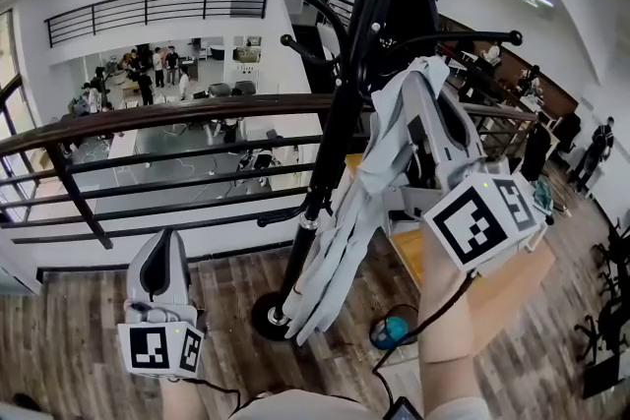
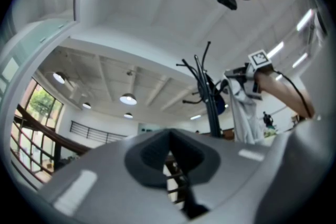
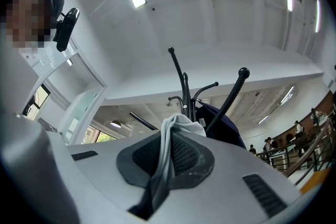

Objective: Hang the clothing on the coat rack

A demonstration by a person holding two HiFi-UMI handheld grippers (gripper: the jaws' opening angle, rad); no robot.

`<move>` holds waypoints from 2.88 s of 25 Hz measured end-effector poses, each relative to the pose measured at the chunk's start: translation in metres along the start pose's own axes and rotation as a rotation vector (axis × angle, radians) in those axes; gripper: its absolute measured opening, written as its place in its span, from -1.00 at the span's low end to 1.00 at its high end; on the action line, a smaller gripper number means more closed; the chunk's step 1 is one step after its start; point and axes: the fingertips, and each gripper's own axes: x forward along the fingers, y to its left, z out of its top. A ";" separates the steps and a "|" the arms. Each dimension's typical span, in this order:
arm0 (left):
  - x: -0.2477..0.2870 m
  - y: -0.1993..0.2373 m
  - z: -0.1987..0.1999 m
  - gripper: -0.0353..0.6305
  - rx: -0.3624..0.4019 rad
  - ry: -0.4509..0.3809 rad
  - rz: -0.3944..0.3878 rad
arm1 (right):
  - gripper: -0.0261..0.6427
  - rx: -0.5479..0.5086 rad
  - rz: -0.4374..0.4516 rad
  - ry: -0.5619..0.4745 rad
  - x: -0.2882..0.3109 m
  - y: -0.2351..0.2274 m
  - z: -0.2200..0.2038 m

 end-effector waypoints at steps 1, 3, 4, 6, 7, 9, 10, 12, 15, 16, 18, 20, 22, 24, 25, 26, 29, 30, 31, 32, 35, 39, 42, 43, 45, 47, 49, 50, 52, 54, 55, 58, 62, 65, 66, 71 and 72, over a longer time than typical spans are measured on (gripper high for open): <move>0.000 0.000 0.000 -0.87 -0.002 0.001 0.000 | -0.89 -0.011 -0.001 0.007 -0.001 0.002 -0.001; 0.001 0.001 0.000 -0.87 -0.005 0.002 0.001 | -0.89 -0.042 0.001 0.023 -0.002 0.006 -0.003; 0.001 0.002 -0.001 -0.87 -0.007 0.003 0.002 | -0.89 -0.055 0.000 0.029 -0.003 0.007 -0.004; 0.002 0.004 -0.001 -0.87 -0.010 0.005 0.002 | -0.89 -0.078 -0.001 0.041 -0.004 0.011 -0.007; 0.002 0.005 -0.001 -0.87 -0.011 0.006 0.000 | -0.89 -0.089 0.001 0.048 -0.005 0.014 -0.008; 0.003 0.011 -0.002 -0.87 -0.012 0.006 -0.003 | -0.88 -0.102 0.010 0.063 -0.005 0.022 -0.014; 0.003 0.013 -0.003 -0.87 -0.012 0.007 -0.005 | -0.88 -0.104 0.016 0.070 -0.005 0.026 -0.018; 0.004 0.015 -0.006 -0.87 -0.014 0.007 -0.011 | -0.88 -0.108 0.028 0.086 -0.006 0.031 -0.026; 0.007 0.010 -0.005 -0.87 -0.016 0.008 -0.022 | -0.88 -0.121 0.039 0.101 -0.009 0.033 -0.031; 0.008 0.008 -0.004 -0.87 -0.016 0.008 -0.024 | -0.88 -0.128 0.043 0.107 -0.009 0.033 -0.032; 0.008 0.006 -0.004 -0.87 -0.017 0.009 -0.028 | -0.88 -0.139 0.054 0.124 -0.011 0.036 -0.036; 0.006 0.009 -0.006 -0.87 -0.019 0.009 -0.029 | -0.88 -0.144 0.065 0.146 -0.012 0.042 -0.045; 0.004 0.011 -0.007 -0.87 -0.022 0.011 -0.029 | -0.88 -0.142 0.066 0.166 -0.013 0.045 -0.054; 0.002 0.012 -0.007 -0.87 -0.022 0.012 -0.029 | -0.88 -0.133 0.059 0.182 -0.013 0.044 -0.063; 0.001 0.013 -0.007 -0.87 -0.021 0.012 -0.028 | -0.88 -0.128 0.053 0.189 -0.013 0.043 -0.067; 0.000 0.014 -0.007 -0.87 -0.021 0.012 -0.025 | -0.88 -0.123 0.047 0.195 -0.013 0.042 -0.071; -0.004 0.016 -0.008 -0.87 -0.020 0.015 -0.015 | -0.88 -0.108 0.028 0.217 -0.013 0.037 -0.084; -0.006 0.017 -0.008 -0.87 -0.019 0.017 -0.013 | -0.88 -0.100 0.022 0.226 -0.012 0.035 -0.089; -0.007 0.017 -0.008 -0.87 -0.018 0.020 -0.011 | -0.88 -0.091 0.016 0.234 -0.012 0.033 -0.093; -0.009 0.018 -0.008 -0.87 -0.017 0.022 -0.008 | -0.88 -0.083 0.009 0.243 -0.012 0.031 -0.097; -0.013 0.020 -0.007 -0.87 -0.015 0.028 0.000 | -0.88 -0.067 -0.012 0.260 -0.012 0.024 -0.107; -0.019 0.022 -0.007 -0.87 -0.010 0.035 0.012 | -0.88 -0.059 -0.025 0.273 -0.014 0.021 -0.117; -0.023 0.019 -0.009 -0.87 -0.007 0.039 0.016 | -0.87 -0.070 -0.019 0.279 -0.018 0.021 -0.121; -0.024 0.018 -0.009 -0.87 -0.005 0.039 0.017 | -0.86 -0.075 -0.016 0.283 -0.020 0.022 -0.122; -0.025 0.014 -0.008 -0.87 -0.002 0.039 0.018 | -0.82 -0.078 -0.008 0.291 -0.025 0.022 -0.125; -0.027 0.010 -0.008 -0.87 0.001 0.041 0.020 | -0.79 -0.067 0.000 0.292 -0.030 0.022 -0.128; -0.029 0.006 -0.007 -0.87 0.004 0.045 0.020 | -0.75 -0.056 0.005 0.293 -0.035 0.022 -0.130; -0.030 0.006 -0.007 -0.87 0.005 0.046 0.019 | -0.72 -0.053 0.009 0.296 -0.037 0.023 -0.132; -0.032 0.005 -0.005 -0.87 0.007 0.048 0.022 | -0.67 -0.050 0.021 0.305 -0.040 0.027 -0.134; -0.036 0.003 -0.004 -0.87 0.008 0.052 0.028 | -0.64 -0.047 0.034 0.306 -0.045 0.031 -0.134; -0.038 0.001 -0.004 -0.87 0.009 0.054 0.030 | -0.63 -0.043 0.040 0.302 -0.048 0.031 -0.133; -0.041 -0.009 -0.004 -0.87 0.012 0.059 0.029 | -0.62 -0.037 0.054 0.286 -0.059 0.033 -0.125; -0.048 -0.020 0.000 -0.87 0.014 0.061 0.028 | -0.62 -0.022 0.079 0.274 -0.076 0.040 -0.113; -0.051 -0.039 -0.001 -0.87 0.019 0.064 0.025 | -0.66 -0.022 0.097 0.277 -0.093 0.036 -0.112; -0.052 -0.046 -0.002 -0.87 0.021 0.064 0.027 | -0.67 -0.022 0.101 0.276 -0.099 0.033 -0.112; -0.057 -0.073 0.002 -0.87 0.032 0.068 0.034 | -0.83 -0.024 0.108 0.282 -0.127 0.020 -0.111; -0.059 -0.077 0.003 -0.87 0.035 0.068 0.038 | -0.89 -0.024 0.110 0.285 -0.132 0.018 -0.112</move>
